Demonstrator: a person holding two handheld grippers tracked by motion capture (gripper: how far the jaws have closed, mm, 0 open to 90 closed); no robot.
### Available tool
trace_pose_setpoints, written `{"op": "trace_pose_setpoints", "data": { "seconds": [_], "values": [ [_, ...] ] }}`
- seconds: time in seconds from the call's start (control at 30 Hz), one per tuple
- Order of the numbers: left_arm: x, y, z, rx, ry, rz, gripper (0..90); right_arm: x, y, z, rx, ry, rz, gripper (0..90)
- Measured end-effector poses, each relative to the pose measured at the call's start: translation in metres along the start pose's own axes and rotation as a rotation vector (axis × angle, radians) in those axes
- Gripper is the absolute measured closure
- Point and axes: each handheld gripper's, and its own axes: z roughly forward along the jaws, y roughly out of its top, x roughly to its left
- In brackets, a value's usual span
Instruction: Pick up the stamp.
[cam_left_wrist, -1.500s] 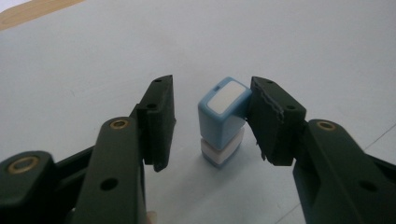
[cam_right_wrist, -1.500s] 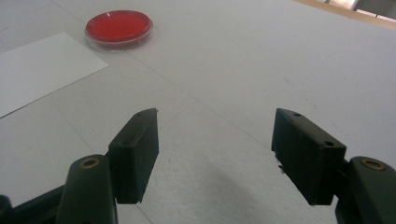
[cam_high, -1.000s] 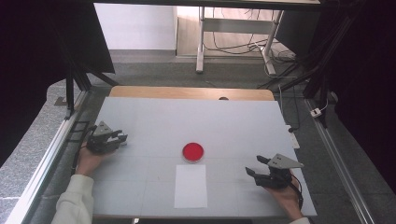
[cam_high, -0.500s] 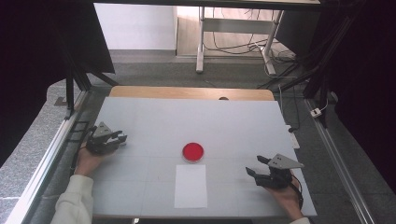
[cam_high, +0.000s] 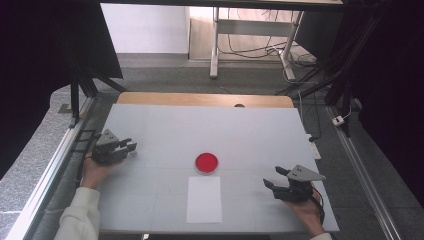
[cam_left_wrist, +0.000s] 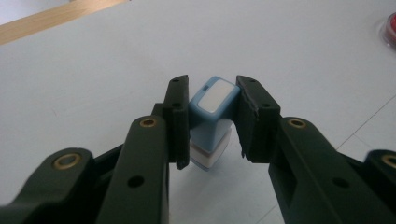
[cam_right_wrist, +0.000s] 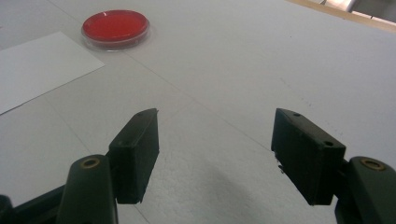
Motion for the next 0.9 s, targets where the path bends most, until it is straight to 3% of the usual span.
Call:
{"op": "trace_pose_setpoints", "data": {
  "seconds": [0.47,0.9],
  "values": [
    [-0.017,0.013,-0.015,-0.069,-0.041,-0.020,67.1,0.001,0.001,-0.001,-0.014,-0.007,-0.005,31.7],
    [-0.035,0.029,-0.023,-0.113,-0.107,-0.002,67.0,0.001,0.001,-0.002,-0.026,-0.004,-0.005,31.8]
  ]
}}
